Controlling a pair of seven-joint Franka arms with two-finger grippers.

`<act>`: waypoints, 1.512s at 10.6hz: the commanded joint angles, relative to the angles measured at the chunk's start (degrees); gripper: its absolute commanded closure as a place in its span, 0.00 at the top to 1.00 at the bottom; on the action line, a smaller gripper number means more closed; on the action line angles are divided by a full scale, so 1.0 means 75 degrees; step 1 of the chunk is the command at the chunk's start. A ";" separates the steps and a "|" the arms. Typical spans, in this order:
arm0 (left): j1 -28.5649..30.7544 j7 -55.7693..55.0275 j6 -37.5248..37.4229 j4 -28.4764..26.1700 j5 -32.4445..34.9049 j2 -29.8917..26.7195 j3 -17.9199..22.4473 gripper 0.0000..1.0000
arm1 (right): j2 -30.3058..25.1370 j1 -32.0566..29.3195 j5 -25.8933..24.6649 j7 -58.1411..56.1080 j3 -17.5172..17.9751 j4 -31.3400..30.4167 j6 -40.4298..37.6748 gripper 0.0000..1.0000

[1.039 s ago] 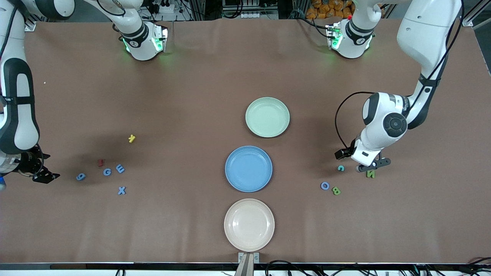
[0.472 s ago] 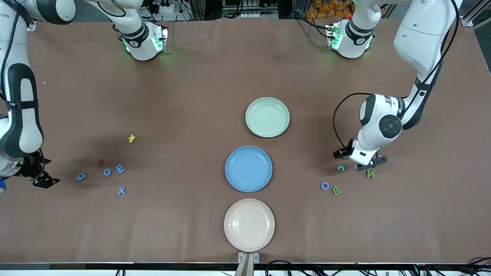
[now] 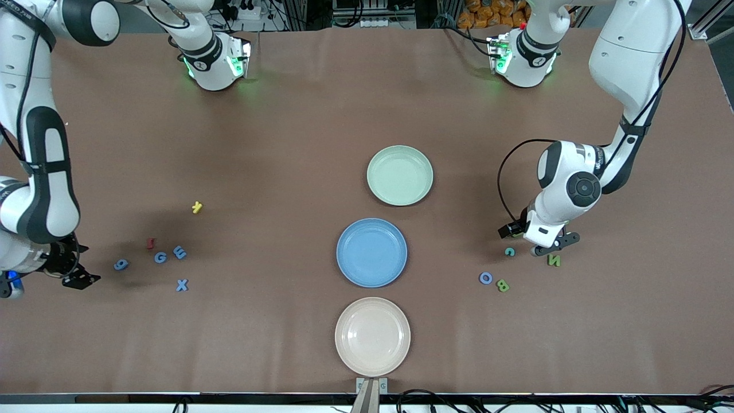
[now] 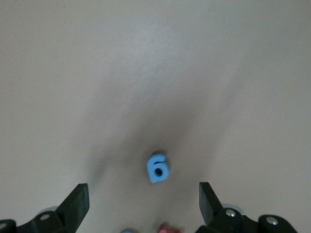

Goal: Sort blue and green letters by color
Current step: 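Lower the left gripper to the green b while the right gripper lowers to blue 6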

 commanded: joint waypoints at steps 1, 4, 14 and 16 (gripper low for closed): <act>-0.0016 -0.0381 0.0134 -0.0245 0.0234 -0.0102 0.0043 1.00 | 0.0495 0.0229 0.0077 0.0683 0.0104 0.0249 0.0444 1.00; 0.0031 -0.0579 0.0134 -0.0304 0.0246 -0.0161 0.0054 1.00 | 0.0649 0.0136 0.0065 0.0696 0.0104 0.0237 0.0480 1.00; 0.0066 -0.0932 0.0649 -0.0292 0.0796 0.0062 0.0054 1.00 | 0.0919 -0.0099 0.0112 0.0637 0.0104 -0.0032 0.0936 0.91; 0.0066 -0.0932 0.0649 -0.0304 0.0808 0.0062 0.0054 1.00 | 0.0919 -0.0111 0.0112 0.0626 0.0104 -0.0102 0.0960 0.89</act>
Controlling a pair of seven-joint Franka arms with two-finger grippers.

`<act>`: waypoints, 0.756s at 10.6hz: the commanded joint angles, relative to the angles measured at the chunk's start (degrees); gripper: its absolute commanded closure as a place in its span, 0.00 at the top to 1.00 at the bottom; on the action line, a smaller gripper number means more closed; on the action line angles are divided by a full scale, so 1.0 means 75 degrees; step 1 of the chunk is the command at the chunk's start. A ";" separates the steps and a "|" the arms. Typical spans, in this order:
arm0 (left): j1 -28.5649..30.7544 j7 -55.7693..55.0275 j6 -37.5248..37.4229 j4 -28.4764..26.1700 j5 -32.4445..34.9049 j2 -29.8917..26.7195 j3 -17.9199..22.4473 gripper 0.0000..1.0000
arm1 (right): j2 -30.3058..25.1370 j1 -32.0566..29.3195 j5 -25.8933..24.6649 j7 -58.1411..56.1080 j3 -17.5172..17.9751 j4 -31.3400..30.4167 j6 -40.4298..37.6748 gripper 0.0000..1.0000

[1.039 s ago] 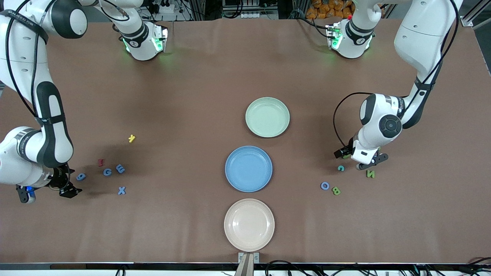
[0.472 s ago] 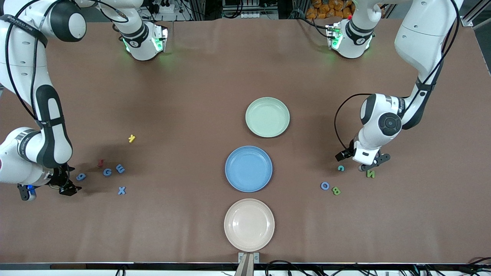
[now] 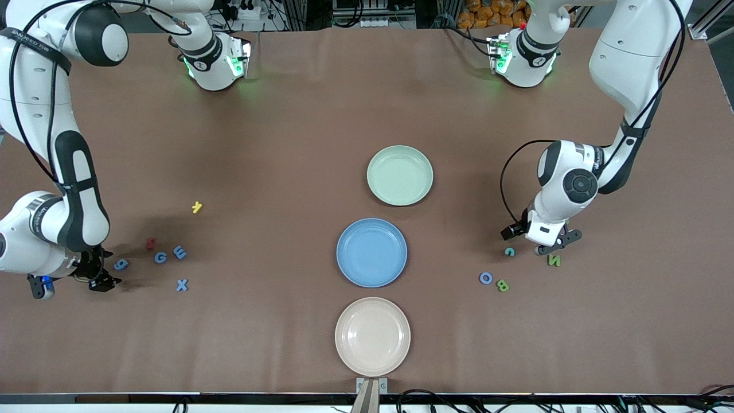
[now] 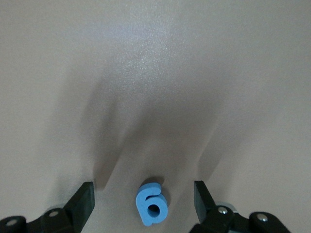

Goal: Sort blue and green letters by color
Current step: 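Grasp the green b with the left gripper while the right gripper grasps the 6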

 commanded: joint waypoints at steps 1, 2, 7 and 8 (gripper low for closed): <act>0.0012 -0.0149 0.0152 -0.0092 0.0217 -0.0028 0.0007 1.00 | 0.0014 -0.0072 0.0092 0.0034 0.0067 -0.0064 0.0105 0.84; 0.0012 -0.0137 0.0129 -0.0103 0.0217 -0.0075 0.0007 1.00 | 0.0014 -0.0072 0.0080 0.0011 0.0067 -0.0076 0.0093 0.76; 0.0000 -0.0231 0.0012 -0.0115 0.0206 -0.0157 -0.0005 0.91 | 0.0014 -0.0072 0.0080 -0.0306 0.0067 -0.0076 0.0035 0.32; 0.0000 -0.0254 0.0011 -0.0127 0.0206 -0.0169 -0.0016 0.36 | 0.0014 -0.0061 0.0080 -0.0295 0.0067 -0.0076 0.0023 0.32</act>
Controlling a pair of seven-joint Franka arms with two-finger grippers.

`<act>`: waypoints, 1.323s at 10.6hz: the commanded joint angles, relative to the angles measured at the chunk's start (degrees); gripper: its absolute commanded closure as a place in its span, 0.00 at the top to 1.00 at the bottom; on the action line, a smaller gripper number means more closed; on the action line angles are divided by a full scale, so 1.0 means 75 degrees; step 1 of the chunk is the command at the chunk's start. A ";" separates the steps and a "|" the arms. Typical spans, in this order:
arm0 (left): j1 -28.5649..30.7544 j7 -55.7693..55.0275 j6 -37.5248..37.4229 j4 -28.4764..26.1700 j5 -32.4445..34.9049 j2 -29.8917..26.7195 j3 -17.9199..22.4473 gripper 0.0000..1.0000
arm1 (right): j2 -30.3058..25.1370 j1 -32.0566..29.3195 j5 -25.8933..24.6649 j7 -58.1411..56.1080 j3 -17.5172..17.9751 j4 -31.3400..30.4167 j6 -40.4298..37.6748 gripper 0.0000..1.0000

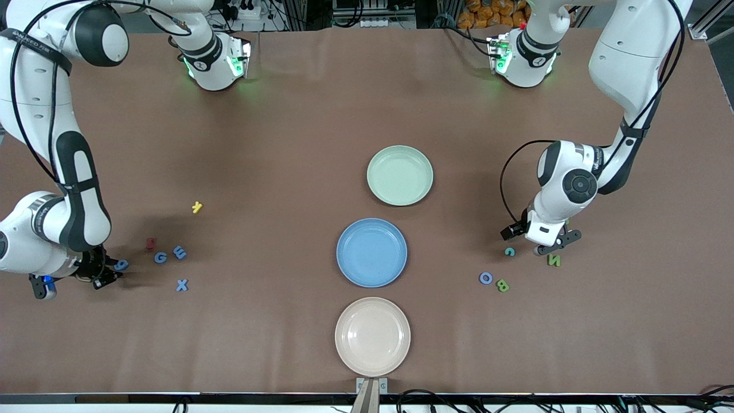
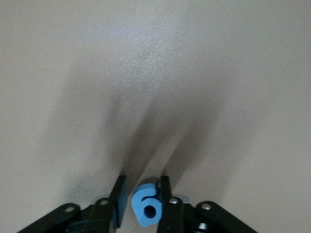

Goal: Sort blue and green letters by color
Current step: 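Grasp the green b with the left gripper while the right gripper grasps the 6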

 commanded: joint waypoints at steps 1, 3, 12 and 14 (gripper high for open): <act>0.0012 -0.0359 -0.0004 -0.0151 0.0201 -0.0174 -0.0004 0.00 | 0.0017 -0.0050 0.0078 -0.0151 0.0051 -0.0058 -0.0027 0.31; 0.0000 -0.0606 -0.0016 -0.0140 0.0201 -0.0174 -0.0027 0.00 | 0.0017 -0.0027 0.0078 -0.0198 0.0063 -0.0058 -0.0027 0.21; -0.0246 -0.1224 -0.0622 0.0211 0.0119 -0.0994 -0.0704 0.00 | 0.0017 -0.0039 0.0089 -0.0597 0.0063 -0.0070 0.0020 0.45; -0.0257 -0.2136 -0.0672 0.0188 0.0119 -0.1100 -0.1348 0.00 | 0.0017 -0.0015 0.0089 -0.0597 0.0075 -0.0139 0.0043 0.42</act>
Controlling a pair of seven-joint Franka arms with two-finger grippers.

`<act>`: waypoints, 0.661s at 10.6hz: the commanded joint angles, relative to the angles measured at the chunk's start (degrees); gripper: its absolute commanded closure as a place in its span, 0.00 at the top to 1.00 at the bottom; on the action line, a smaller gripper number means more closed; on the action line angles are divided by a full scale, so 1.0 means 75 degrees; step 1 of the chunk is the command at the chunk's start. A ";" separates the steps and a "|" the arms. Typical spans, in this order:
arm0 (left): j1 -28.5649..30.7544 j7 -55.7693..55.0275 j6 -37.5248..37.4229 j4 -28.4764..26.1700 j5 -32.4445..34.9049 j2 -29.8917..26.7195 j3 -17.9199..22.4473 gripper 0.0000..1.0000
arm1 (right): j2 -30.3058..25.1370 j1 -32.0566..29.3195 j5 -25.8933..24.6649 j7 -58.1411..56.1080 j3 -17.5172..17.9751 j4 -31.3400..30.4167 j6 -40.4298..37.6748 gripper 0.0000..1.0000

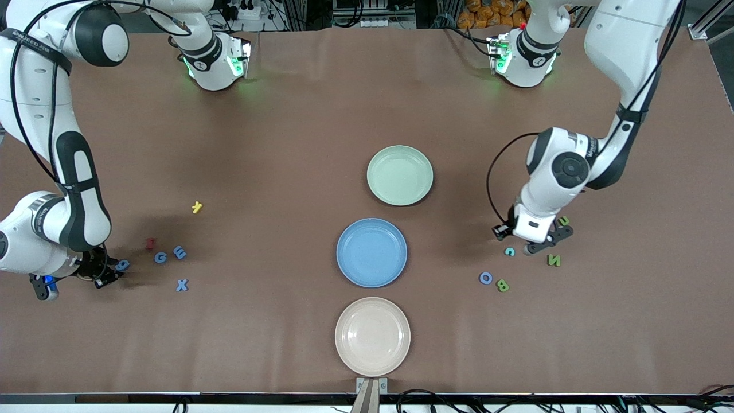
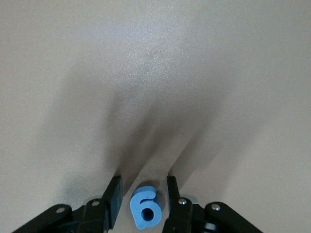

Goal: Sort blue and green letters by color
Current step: 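Grasp the green b with the left gripper while the right gripper grasps the 6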

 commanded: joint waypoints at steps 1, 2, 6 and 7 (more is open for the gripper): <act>-0.0151 -0.1421 -0.0173 -0.0124 0.0131 -0.0240 -0.0855 0.00 | 0.0017 -0.0019 0.0159 -0.0107 0.0079 -0.0128 0.0057 0.43; -0.0465 -0.1855 -0.0185 -0.0124 0.0154 -0.0228 -0.0939 0.00 | 0.0005 -0.0007 0.0195 -0.0096 0.0079 -0.0128 0.0057 0.45; -0.1591 -0.2759 -0.0689 -0.0089 0.0166 -0.0298 -0.1067 0.00 | 0.0005 0.0016 0.0242 -0.0084 0.0091 -0.0140 0.0057 0.45; -0.1639 -0.3029 -0.0689 -0.0066 0.0154 -0.0286 -0.1324 0.00 | -0.0006 0.0016 0.0381 -0.0084 0.0103 -0.0140 0.0057 0.46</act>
